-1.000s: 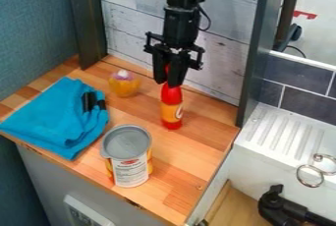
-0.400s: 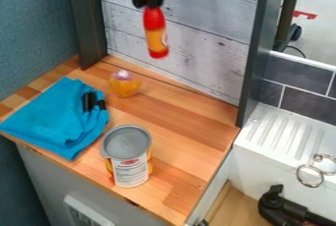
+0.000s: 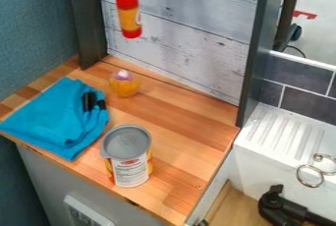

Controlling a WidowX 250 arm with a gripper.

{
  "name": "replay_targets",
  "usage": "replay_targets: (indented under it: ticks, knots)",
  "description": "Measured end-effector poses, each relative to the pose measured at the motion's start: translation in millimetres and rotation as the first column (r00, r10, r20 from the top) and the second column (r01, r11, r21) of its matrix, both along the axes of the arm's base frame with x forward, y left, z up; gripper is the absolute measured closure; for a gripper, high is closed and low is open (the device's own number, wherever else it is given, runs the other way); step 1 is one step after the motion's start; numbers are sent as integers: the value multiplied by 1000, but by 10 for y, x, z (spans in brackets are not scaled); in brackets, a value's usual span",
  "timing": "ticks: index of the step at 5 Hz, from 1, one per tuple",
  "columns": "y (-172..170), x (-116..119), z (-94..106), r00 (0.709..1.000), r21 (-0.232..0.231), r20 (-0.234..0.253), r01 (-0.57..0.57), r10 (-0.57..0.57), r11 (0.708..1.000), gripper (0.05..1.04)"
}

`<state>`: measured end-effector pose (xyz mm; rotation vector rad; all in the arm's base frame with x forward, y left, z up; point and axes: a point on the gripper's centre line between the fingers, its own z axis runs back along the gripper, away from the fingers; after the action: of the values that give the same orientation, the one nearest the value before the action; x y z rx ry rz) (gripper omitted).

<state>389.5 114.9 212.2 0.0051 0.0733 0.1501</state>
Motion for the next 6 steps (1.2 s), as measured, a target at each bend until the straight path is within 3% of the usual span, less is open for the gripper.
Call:
replay_targets:
  ticks: [1, 2, 3, 4, 6]
  knots:
    - [198, -57, -276, 996, 58, -61, -63, 66, 996, 741]
    - [280, -75, -433, 993, 93, -81, -81, 89, 992, 741]
    - [434, -72, -517, 992, 107, -53, -110, 116, 988, 741]
    - [554, -71, -503, 992, 80, -27, -124, 127, 989, 741]
    - [682, -20, -726, 995, 62, -5, -98, 98, 993, 741]
